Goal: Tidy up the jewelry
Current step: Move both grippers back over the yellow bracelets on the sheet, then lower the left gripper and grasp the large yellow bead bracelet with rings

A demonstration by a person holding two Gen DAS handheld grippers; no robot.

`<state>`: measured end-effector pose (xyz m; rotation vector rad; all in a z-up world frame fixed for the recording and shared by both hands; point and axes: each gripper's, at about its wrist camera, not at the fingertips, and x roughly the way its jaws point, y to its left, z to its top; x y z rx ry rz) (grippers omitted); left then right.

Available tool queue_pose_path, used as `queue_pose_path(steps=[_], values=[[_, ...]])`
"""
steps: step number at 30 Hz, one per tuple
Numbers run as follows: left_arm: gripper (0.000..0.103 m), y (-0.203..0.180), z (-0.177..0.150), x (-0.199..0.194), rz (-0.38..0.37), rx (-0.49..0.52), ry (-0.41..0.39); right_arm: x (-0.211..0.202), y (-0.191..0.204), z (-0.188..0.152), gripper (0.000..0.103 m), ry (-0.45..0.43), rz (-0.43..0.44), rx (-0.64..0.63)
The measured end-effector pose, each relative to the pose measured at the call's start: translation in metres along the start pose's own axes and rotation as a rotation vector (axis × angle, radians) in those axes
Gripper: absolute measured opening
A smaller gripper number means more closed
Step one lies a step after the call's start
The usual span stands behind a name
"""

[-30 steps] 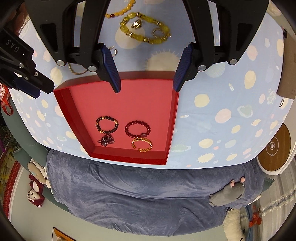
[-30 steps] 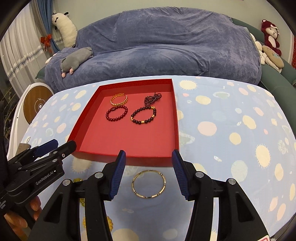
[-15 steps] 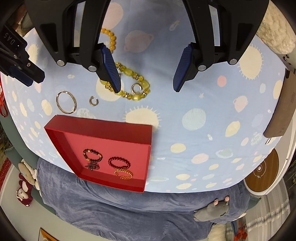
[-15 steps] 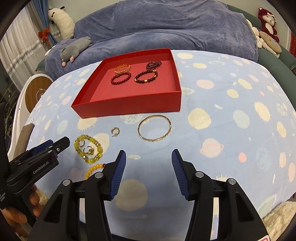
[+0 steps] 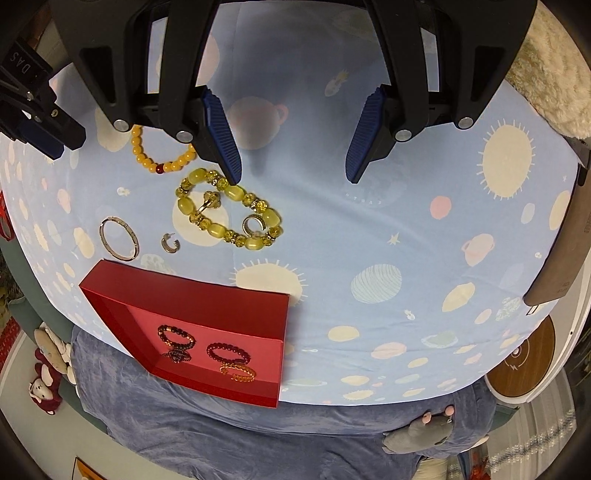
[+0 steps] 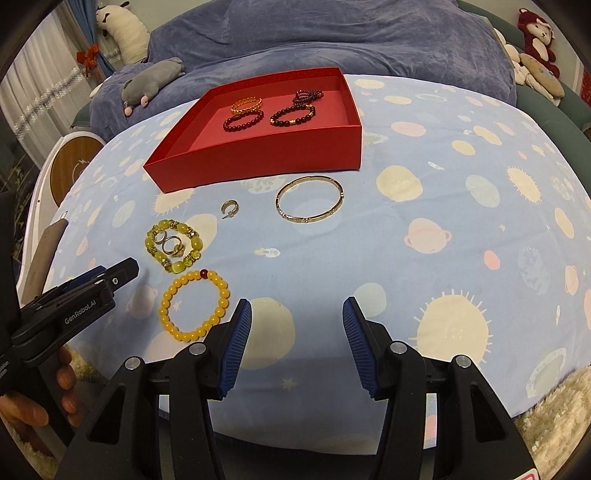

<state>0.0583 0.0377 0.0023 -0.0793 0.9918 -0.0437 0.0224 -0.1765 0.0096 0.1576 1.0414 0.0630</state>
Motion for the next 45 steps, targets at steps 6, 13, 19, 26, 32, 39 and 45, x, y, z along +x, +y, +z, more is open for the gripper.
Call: queue_pose_path(steps=[6, 13, 19, 26, 32, 39, 45], values=[[0.056, -0.001, 0.007, 0.004, -0.011, -0.033, -0.007, 0.001, 0.004, -0.003, 0.050, 0.006, 0.005, -0.014], [0.048, -0.013, 0.018, 0.020, -0.007, -0.017, -0.006, 0.004, 0.004, -0.002, 0.050, 0.012, 0.009, -0.011], [0.038, -0.020, 0.019, 0.033, 0.018, 0.015, -0.004, 0.006, 0.005, -0.002, 0.050, 0.019, 0.012, -0.007], [0.015, -0.009, 0.013, 0.027, 0.012, 0.033, -0.010, 0.009, 0.003, -0.002, 0.050, 0.026, 0.019, 0.005], [0.009, -0.001, 0.012, 0.024, -0.022, -0.003, 0.003, 0.008, 0.004, -0.002, 0.050, 0.025, 0.021, 0.001], [0.010, 0.000, 0.014, 0.028, -0.042, -0.030, 0.007, 0.008, 0.005, -0.002, 0.050, 0.029, 0.029, 0.001], [0.011, -0.008, 0.016, 0.031, -0.044, -0.004, -0.014, 0.011, 0.009, -0.002, 0.050, 0.037, 0.035, -0.008]])
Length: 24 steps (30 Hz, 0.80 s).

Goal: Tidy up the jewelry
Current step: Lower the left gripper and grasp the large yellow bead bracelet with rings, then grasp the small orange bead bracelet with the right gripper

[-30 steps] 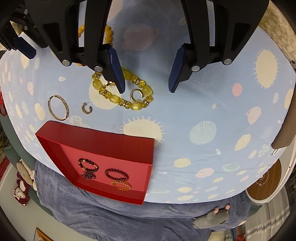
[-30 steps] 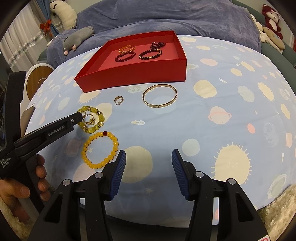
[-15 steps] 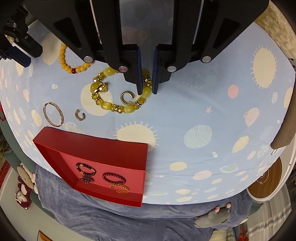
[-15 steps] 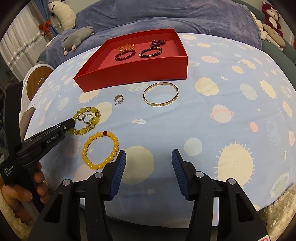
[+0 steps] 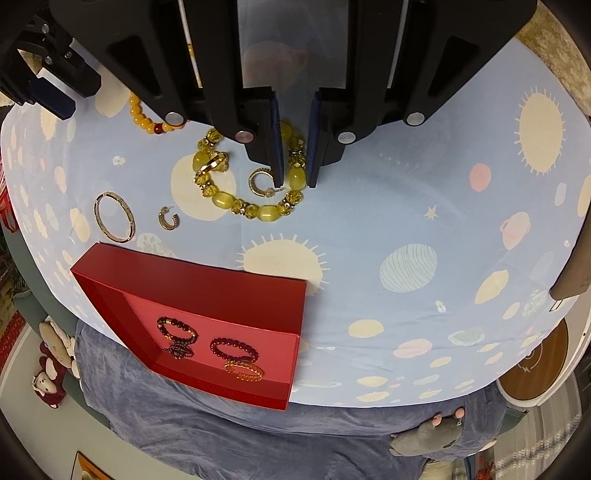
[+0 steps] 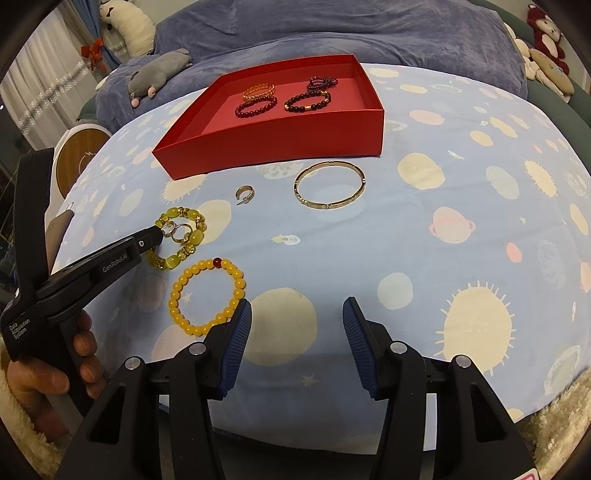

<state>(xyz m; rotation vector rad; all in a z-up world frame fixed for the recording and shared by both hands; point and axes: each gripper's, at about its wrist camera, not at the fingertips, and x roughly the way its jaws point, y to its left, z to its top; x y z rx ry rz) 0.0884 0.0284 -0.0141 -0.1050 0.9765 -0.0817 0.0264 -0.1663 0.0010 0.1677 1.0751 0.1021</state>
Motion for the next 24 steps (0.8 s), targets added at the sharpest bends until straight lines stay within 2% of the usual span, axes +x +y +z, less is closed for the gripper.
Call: queue_pose_path(steps=[14, 18, 20, 24], values=[[0.009, 0.002, -0.002, -0.018, -0.057, -0.018, 0.002, 0.010, 0.027, 0.011, 0.050, 0.004, 0.047, -0.061], [0.009, 0.002, -0.005, -0.020, -0.059, -0.012, 0.014, 0.016, 0.033, 0.013, 0.046, 0.010, 0.058, -0.078], [0.009, 0.001, -0.007, -0.021, -0.059, -0.003, 0.016, 0.020, 0.036, 0.013, 0.039, 0.016, 0.061, -0.086], [0.009, 0.000, -0.010, -0.023, -0.064, 0.006, 0.024, 0.027, 0.039, 0.014, 0.032, 0.027, 0.054, -0.103]])
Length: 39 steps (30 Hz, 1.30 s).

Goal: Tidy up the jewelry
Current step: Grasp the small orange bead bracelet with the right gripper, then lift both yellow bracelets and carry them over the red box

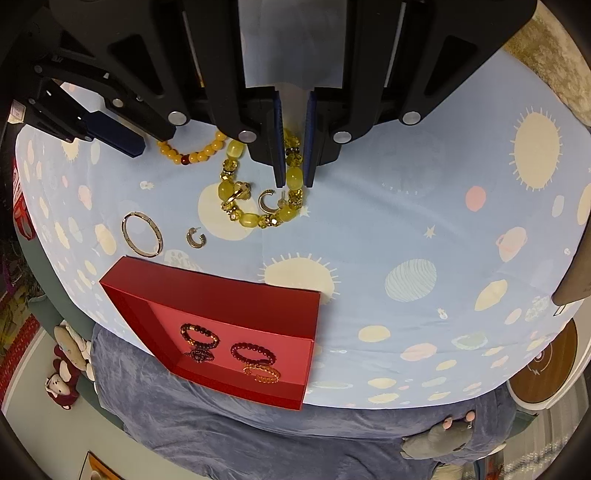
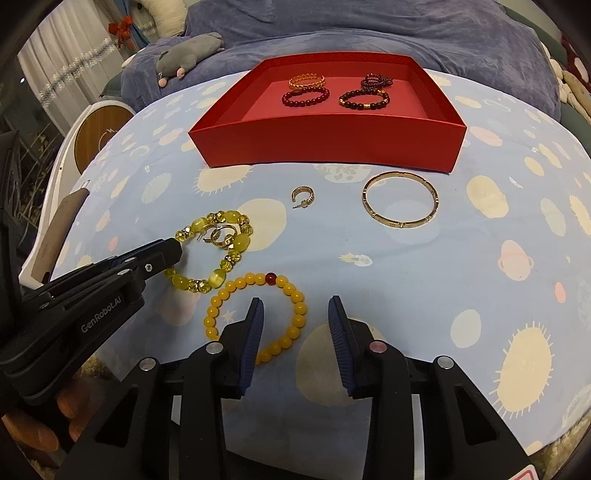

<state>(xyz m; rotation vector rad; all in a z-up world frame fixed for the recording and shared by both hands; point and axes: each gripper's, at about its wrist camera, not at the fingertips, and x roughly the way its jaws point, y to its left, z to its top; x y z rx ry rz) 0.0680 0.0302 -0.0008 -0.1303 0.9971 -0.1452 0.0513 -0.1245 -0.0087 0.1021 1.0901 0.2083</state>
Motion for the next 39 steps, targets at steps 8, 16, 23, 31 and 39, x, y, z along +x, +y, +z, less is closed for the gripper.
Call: queue_pose_path(steps=[8, 16, 23, 31, 39], values=[[0.009, -0.001, -0.006, 0.001, -0.004, 0.004, 0.025, 0.007, 0.001, 0.002, 0.018, 0.005, -0.026, -0.016], [0.009, -0.001, -0.005, 0.001, -0.015, 0.000, 0.027, 0.005, -0.008, 0.001, 0.008, 0.009, -0.031, 0.004], [0.009, -0.009, 0.007, -0.014, -0.056, -0.005, -0.016, -0.011, -0.012, 0.006, 0.007, -0.022, -0.005, 0.031], [0.009, -0.028, 0.023, -0.035, -0.106, 0.012, -0.053, -0.038, -0.017, 0.018, 0.007, -0.082, -0.006, 0.036], [0.009, -0.051, 0.039, -0.058, -0.157, 0.049, -0.089, -0.059, -0.028, 0.026, 0.007, -0.135, -0.024, 0.051]])
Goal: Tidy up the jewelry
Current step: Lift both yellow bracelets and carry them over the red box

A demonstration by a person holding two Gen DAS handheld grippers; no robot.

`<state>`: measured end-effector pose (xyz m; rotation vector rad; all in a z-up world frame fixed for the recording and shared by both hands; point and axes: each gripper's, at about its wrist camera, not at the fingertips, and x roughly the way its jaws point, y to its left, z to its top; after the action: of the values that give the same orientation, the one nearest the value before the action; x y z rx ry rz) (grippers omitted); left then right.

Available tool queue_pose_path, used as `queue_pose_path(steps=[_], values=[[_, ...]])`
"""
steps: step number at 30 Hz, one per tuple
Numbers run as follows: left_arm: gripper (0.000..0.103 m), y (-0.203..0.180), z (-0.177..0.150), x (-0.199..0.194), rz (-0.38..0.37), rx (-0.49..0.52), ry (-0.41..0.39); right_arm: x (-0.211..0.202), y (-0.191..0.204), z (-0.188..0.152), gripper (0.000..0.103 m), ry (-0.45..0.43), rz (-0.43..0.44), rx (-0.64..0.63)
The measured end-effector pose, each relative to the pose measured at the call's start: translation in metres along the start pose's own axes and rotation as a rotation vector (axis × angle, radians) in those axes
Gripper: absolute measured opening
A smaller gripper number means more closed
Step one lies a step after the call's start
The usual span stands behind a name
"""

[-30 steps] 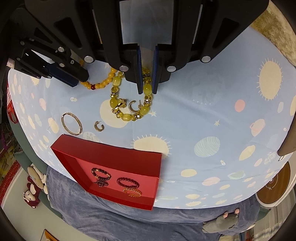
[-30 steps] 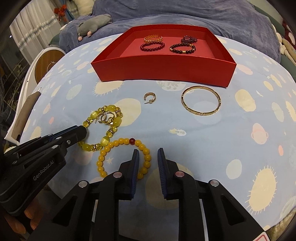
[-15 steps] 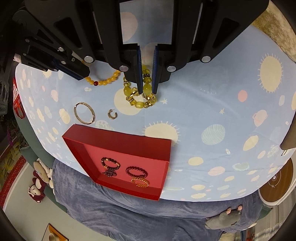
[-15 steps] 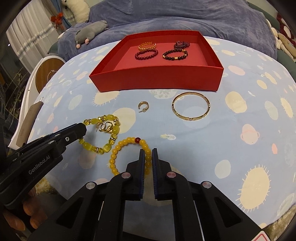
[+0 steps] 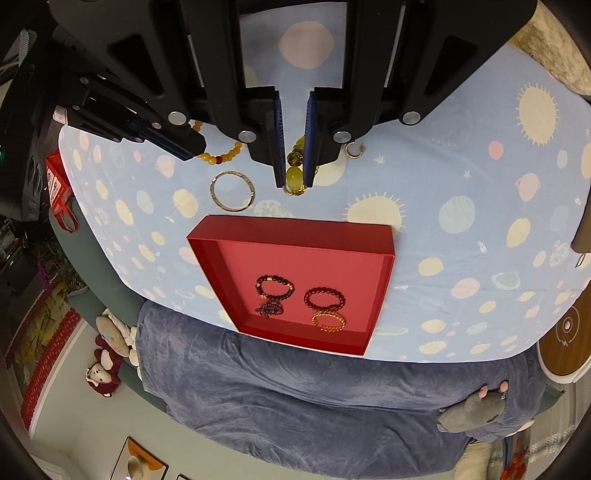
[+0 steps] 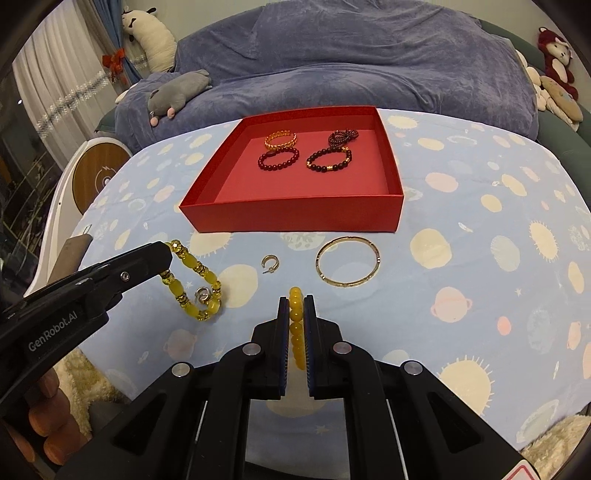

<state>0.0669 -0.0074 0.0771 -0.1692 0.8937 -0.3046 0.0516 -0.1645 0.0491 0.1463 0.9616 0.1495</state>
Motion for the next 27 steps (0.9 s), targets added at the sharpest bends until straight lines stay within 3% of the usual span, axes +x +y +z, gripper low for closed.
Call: queue_pose_path(steps=[8, 16, 27], values=[[0.009, -0.018, 0.030, -0.010, -0.037, 0.037, -0.033, -0.014, -0.013, 0.019, 0.007, -0.050, -0.002, 0.011], [0.009, -0.032, 0.075, -0.006, -0.055, 0.078, -0.096, -0.018, -0.015, 0.067, 0.007, -0.122, 0.010, -0.022], [0.009, -0.024, 0.125, 0.040, -0.066, 0.071, -0.114, 0.025, -0.003, 0.143, 0.007, -0.148, 0.049, -0.057]])
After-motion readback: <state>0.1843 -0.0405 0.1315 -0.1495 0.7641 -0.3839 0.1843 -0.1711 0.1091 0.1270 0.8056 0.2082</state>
